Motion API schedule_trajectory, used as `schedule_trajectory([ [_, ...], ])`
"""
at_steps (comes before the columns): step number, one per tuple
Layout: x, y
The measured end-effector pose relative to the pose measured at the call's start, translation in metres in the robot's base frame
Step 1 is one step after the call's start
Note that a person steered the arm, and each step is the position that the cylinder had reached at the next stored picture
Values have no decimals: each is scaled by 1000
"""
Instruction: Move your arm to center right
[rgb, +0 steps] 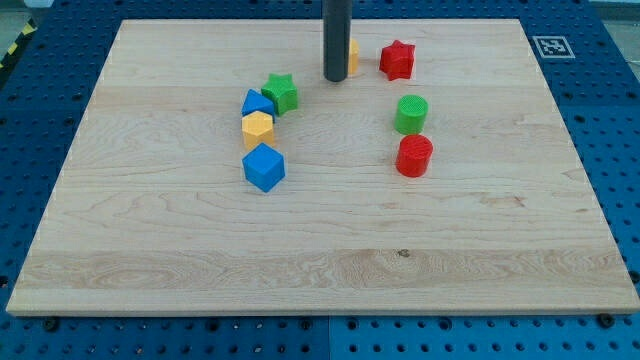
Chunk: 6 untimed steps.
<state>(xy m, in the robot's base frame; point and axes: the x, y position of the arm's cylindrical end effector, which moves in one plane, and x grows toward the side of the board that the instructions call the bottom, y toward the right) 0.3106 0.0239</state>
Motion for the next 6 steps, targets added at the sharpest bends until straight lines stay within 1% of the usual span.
schedule_trajectory([
  [1, 15, 17],
  [2, 36, 69],
  [3, 36, 142],
  [4, 73, 174],
  [5, 110, 166],
  [6, 109, 162],
])
